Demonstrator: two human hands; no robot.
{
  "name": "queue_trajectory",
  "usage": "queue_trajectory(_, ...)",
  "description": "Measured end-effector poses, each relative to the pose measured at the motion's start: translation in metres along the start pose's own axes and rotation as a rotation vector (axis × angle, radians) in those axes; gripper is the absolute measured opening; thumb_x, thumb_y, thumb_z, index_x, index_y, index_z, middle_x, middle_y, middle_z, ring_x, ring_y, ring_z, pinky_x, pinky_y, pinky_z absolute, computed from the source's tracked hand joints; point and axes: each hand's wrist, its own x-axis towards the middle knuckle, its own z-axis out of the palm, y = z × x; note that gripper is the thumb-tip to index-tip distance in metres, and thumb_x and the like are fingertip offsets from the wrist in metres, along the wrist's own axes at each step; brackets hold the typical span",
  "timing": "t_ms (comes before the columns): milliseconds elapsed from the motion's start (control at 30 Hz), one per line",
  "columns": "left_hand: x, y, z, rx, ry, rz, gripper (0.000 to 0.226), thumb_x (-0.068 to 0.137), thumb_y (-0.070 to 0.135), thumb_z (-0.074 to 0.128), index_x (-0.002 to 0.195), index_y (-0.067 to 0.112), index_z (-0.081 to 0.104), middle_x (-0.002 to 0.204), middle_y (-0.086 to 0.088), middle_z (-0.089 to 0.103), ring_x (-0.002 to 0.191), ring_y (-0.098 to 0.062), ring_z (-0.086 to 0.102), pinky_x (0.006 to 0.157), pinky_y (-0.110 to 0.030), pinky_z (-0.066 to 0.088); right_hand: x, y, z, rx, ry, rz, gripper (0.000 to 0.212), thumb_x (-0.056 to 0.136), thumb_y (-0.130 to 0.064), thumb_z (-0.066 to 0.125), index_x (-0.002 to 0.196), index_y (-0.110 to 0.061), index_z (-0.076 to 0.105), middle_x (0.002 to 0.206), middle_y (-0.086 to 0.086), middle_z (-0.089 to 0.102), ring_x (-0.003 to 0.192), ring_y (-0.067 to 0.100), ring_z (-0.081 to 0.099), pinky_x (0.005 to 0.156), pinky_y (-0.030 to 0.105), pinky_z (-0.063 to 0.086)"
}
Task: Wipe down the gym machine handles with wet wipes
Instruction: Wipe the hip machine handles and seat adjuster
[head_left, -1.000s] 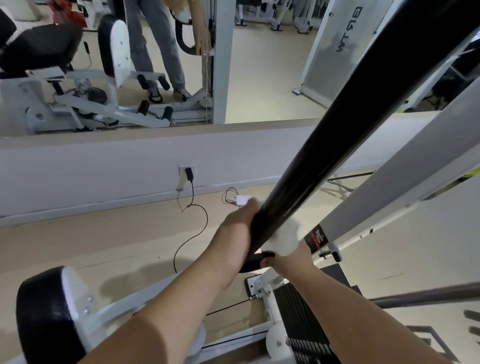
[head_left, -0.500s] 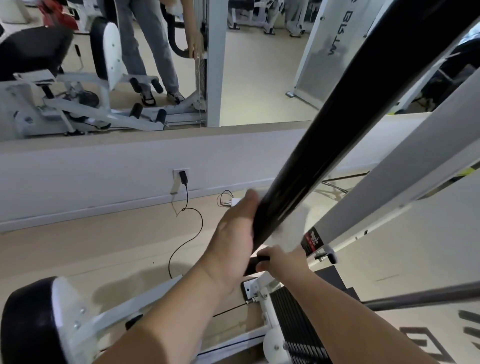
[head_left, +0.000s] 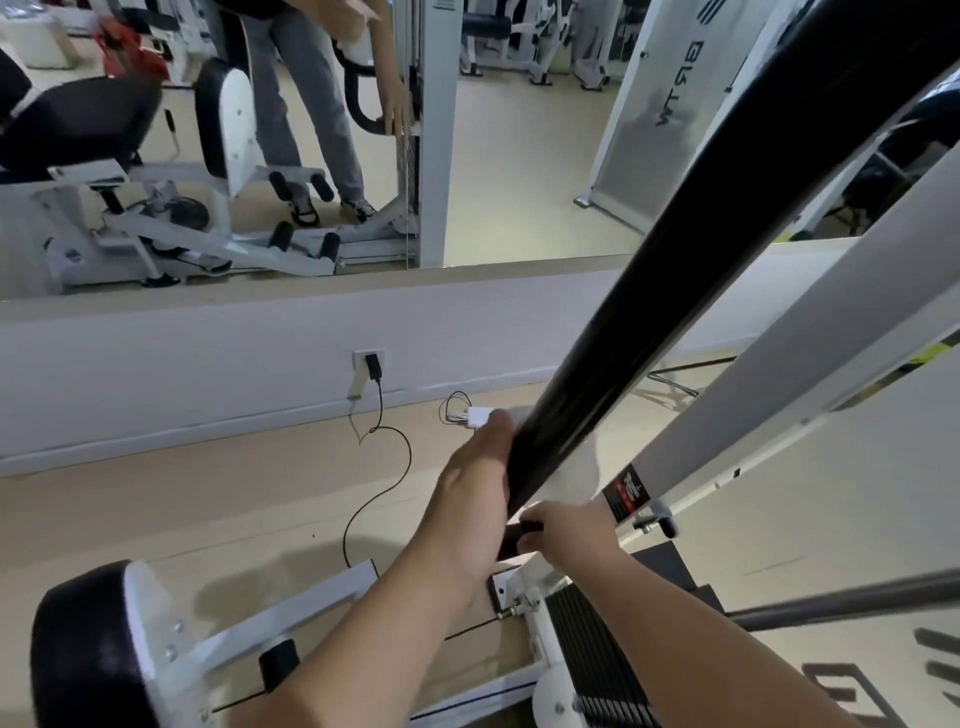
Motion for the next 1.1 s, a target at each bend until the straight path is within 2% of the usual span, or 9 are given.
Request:
queue_trajectory(100, -0.002, 0.003, 0.0, -0.012, 0.133, -0.191, 0.051, 0.107, 0.042, 0.04, 0.077, 0.027, 0.08, 0.088, -0.003, 0.077, 0.078, -0.013, 0.072, 0.05, -0.009, 0.047, -0.002, 0.0, 0.0, -0.006, -0.012, 0.001, 0.026, 0.094, -0.05, 0.063, 0.101, -0.025, 0.066, 0.106, 0.001, 0.072, 0.101, 0.02, 0.068, 0.078, 0.03, 0.048)
queue_trajectory(267, 0.002, 0.051, 0.027, -0.035, -0.076, 0.223, 0.055, 0.1, 0.055, 0.033, 0.103, 0.025, 0.079, 0.107, -0.001, 0.078, 0.112, -0.019, 0.069, 0.107, -0.044, 0.044, -0.002, 0.005, -0.002, -0.063, -0.005, -0.002, 0.036, 0.101, -0.023, 0.054, 0.067, -0.022, 0.044, 0.073, -0.004, 0.048, 0.101, 0.024, 0.064, 0.074, 0.027, 0.038)
queue_trajectory(367, 0.011, 0.028, 0.016, -0.065, -0.072, 0.183, 0.053, 0.102, 0.055, 0.033, 0.104, 0.03, 0.08, 0.108, -0.002, 0.076, 0.113, -0.023, 0.067, 0.109, -0.047, 0.045, 0.002, 0.004, 0.003, 0.027, 0.01, 0.007, 0.024, 0.098, -0.041, 0.059, 0.087, -0.021, 0.065, 0.084, 0.0, 0.059, 0.097, 0.021, 0.064, 0.07, 0.028, 0.039)
queue_trajectory(433, 0.01, 0.006, 0.004, -0.023, 0.024, 0.01, 0.054, 0.106, 0.051, 0.036, 0.086, 0.031, 0.082, 0.099, -0.004, 0.077, 0.098, -0.017, 0.071, 0.09, -0.03, 0.053, 0.001, 0.004, 0.006, 0.053, 0.012, 0.037, 0.035, 0.094, -0.054, 0.063, 0.11, -0.023, 0.069, 0.096, 0.0, 0.067, 0.097, 0.018, 0.065, 0.078, 0.029, 0.049)
queue_trajectory(533, 0.003, 0.009, 0.005, 0.042, 0.138, -0.19, 0.044, 0.098, 0.05, 0.048, 0.076, 0.024, 0.076, 0.089, -0.001, 0.073, 0.09, -0.022, 0.07, 0.081, -0.029, 0.054, 0.0, 0.004, 0.008, 0.087, 0.016, 0.034, 0.035, 0.092, -0.051, 0.066, 0.11, -0.022, 0.07, 0.107, 0.001, 0.071, 0.102, 0.019, 0.068, 0.086, 0.03, 0.053)
queue_trajectory(633, -0.002, 0.038, 0.016, 0.025, 0.015, 0.041, 0.053, 0.095, 0.056, 0.04, 0.096, 0.022, 0.08, 0.104, 0.002, 0.078, 0.108, -0.02, 0.07, 0.108, -0.045, 0.046, 0.002, 0.004, 0.004, -0.005, 0.039, -0.023, 0.021, 0.094, -0.044, 0.062, 0.09, -0.024, 0.069, 0.096, -0.001, 0.07, 0.095, 0.021, 0.065, 0.075, 0.029, 0.046)
queue_trajectory(767, -0.005, 0.034, 0.02, -0.017, -0.099, 0.287, 0.051, 0.109, 0.049, 0.028, 0.13, 0.028, 0.069, 0.125, 0.007, 0.073, 0.125, -0.009, 0.063, 0.112, -0.033, 0.043, 0.0, 0.004, 0.004, -0.063, 0.025, -0.004, 0.034, 0.097, -0.022, 0.053, 0.065, -0.022, 0.043, 0.09, 0.001, 0.065, 0.092, 0.024, 0.062, 0.077, 0.03, 0.045)
queue_trajectory(933, -0.009, -0.045, -0.006, 0.057, 0.248, -0.104, 0.041, 0.11, 0.041, 0.033, 0.112, 0.03, 0.072, 0.098, 0.0, 0.073, 0.108, -0.012, 0.069, 0.075, -0.019, 0.048, 0.007, 0.008, 0.017, 0.005, 0.093, -0.07, 0.018, 0.09, -0.043, 0.061, 0.099, -0.031, 0.071, 0.092, -0.004, 0.071, 0.091, 0.019, 0.065, 0.057, 0.029, 0.033)
queue_trajectory(1100, -0.052, -0.039, -0.031, 0.022, 0.398, -0.345, 0.036, 0.101, 0.059, 0.046, 0.123, 0.039, 0.067, 0.129, 0.019, 0.059, 0.124, -0.012, 0.054, 0.107, -0.033, 0.036, 0.0, 0.01, 0.023, 0.084, 0.137, -0.063, 0.02, 0.096, -0.044, 0.06, 0.108, -0.032, 0.07, 0.1, -0.005, 0.067, 0.1, 0.019, 0.063, 0.059, 0.028, 0.035)
